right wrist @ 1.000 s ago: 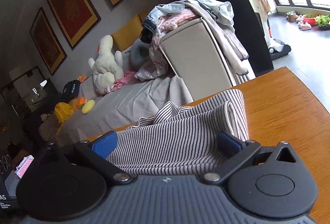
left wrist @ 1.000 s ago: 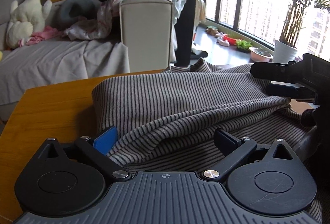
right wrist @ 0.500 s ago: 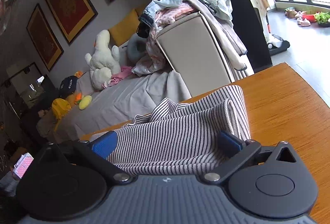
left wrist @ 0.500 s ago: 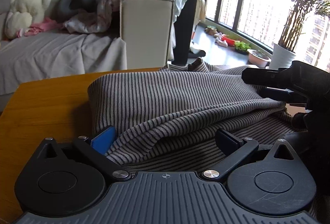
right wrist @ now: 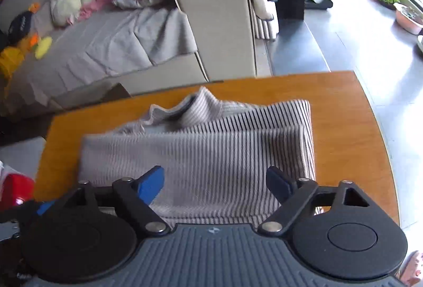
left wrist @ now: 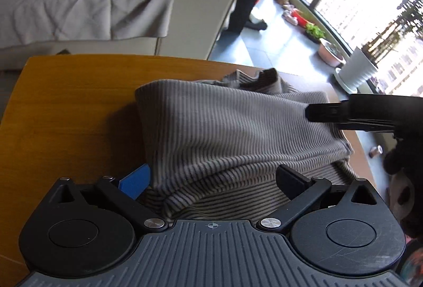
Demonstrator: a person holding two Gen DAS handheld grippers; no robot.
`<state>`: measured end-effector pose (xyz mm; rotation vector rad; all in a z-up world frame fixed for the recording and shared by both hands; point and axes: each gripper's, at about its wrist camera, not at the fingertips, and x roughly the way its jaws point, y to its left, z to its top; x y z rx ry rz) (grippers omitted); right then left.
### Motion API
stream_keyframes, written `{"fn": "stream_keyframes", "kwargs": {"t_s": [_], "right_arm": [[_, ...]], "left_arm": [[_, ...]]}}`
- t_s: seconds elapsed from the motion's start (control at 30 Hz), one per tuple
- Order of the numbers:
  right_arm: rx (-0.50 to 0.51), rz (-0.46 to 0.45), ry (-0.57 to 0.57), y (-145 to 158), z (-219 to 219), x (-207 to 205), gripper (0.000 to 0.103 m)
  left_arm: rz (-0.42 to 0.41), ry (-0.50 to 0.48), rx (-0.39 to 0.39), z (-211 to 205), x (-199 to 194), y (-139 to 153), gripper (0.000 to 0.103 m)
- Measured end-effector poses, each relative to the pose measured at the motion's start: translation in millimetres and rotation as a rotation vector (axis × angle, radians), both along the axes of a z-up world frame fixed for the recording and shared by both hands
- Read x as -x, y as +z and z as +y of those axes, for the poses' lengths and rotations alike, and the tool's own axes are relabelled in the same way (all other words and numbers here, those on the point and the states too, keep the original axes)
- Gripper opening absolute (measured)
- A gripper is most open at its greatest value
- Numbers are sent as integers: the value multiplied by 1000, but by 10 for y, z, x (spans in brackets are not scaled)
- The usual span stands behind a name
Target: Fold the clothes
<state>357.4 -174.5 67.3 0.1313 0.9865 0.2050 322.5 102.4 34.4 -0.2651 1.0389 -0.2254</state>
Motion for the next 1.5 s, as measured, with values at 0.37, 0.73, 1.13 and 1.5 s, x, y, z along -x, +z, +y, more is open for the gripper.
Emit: {"fn": "stream_keyframes", "kwargs": {"t_s": [0.37, 0.73, 1.13, 1.5], "right_arm": [[71, 12, 210, -615, 120, -932, 41], [-64, -36, 260, 59, -75, -219, 8], [-21, 128, 211, 68, -166, 1483, 8], [-77, 76, 40, 372, -993, 1802, 24]], "left_arm": [[35, 336, -133, 119, 53, 472, 92], [82, 293, -60, 461, 726, 581, 93], [-1, 53, 30, 347, 268, 982, 93], [112, -129, -29, -342, 417, 448, 58]]}}
